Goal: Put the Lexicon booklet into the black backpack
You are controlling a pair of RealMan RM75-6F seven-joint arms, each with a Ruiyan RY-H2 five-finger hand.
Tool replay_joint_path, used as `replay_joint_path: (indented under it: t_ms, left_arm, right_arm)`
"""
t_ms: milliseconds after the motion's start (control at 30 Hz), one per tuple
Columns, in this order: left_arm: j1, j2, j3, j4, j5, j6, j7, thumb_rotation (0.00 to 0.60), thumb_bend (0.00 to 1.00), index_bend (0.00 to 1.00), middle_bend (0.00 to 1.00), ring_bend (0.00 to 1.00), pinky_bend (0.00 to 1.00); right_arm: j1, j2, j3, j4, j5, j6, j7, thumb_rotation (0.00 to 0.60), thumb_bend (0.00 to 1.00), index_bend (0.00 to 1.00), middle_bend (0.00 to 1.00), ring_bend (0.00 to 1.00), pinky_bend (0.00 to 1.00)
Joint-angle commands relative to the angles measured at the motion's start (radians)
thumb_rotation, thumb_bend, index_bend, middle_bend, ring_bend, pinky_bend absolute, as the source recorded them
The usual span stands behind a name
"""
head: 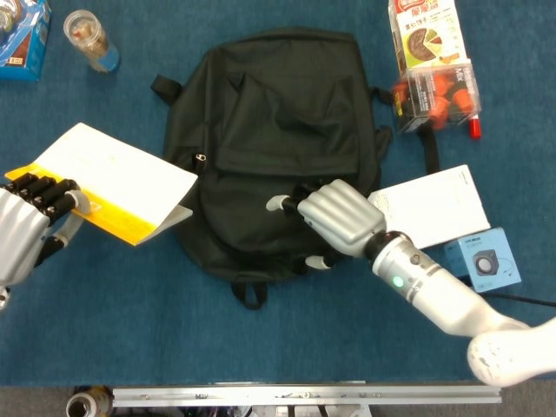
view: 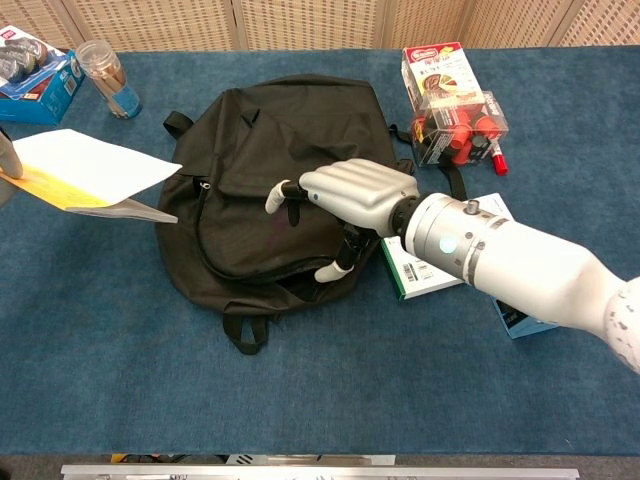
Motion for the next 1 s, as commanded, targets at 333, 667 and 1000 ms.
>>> replay_joint_path:
  t_ms: [333, 667, 1000]
  left_arm:
    - [0.001, 0.005, 0.004, -0.021, 0.017, 0.006, -0.009, 0.600, 0.35, 0.65, 0.66, 0.61, 0.66]
    - [-0.001, 0.018, -0.004, -0.023, 0.002, -0.007, -0.041, 0.600, 0.35, 0.65, 0.66, 0.61, 0.67]
    - [-0.003, 0.054, -0.012, -0.050, 0.001, 0.016, -0.134, 0.600, 0.35, 0.65, 0.66, 0.61, 0.68]
  right_arm:
    - [0.072, -0.054, 0.030, 0.096, 0.139, 0.045, -0.024, 0.600, 0.44, 0.41, 0.44, 0.32, 0.41]
    - [0.094, -0.085, 0.069, 0.147, 0.171, 0.078, 0.029, 0.600, 0.67, 0.69, 0.60, 0.58, 0.79]
    - [0.098, -0.138, 0.192, 0.182, 0.171, 0.182, 0.128, 0.600, 0.74, 0.73, 0.62, 0.64, 0.87]
